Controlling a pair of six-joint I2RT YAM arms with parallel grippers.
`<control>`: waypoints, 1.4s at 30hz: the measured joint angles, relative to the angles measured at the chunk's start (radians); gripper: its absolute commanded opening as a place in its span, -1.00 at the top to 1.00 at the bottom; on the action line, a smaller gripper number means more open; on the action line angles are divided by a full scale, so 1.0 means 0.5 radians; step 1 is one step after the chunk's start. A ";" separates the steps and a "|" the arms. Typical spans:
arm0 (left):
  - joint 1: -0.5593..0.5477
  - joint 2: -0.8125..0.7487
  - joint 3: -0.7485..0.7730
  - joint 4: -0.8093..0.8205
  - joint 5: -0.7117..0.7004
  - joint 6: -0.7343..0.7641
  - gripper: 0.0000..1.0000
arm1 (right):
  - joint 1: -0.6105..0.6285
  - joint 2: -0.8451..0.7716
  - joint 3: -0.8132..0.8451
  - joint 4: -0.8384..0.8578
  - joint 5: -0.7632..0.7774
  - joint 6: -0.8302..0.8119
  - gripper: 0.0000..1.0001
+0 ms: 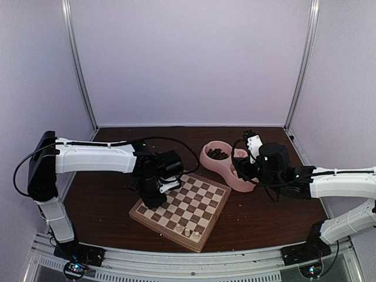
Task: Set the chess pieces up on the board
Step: Place the pawn on b2.
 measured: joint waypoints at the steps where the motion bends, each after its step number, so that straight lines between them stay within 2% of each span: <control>1: 0.000 0.010 0.007 -0.002 0.000 0.002 1.00 | 0.000 0.000 0.000 0.000 -0.002 -0.001 -0.33; 25: 0.027 0.124 0.040 -0.040 0.001 0.011 0.92 | 0.000 0.000 -0.001 0.003 -0.024 -0.002 -0.35; 31: 0.027 0.124 0.040 -0.040 0.015 0.018 0.73 | 0.000 0.000 -0.001 0.006 -0.040 -0.002 -0.36; 35: 0.027 0.124 0.040 -0.040 0.012 0.020 0.50 | 0.000 0.000 -0.001 0.009 -0.046 -0.002 -0.37; 42: 0.027 0.124 0.040 -0.040 -0.002 0.019 0.42 | 0.000 0.000 -0.001 0.014 -0.053 -0.002 -0.37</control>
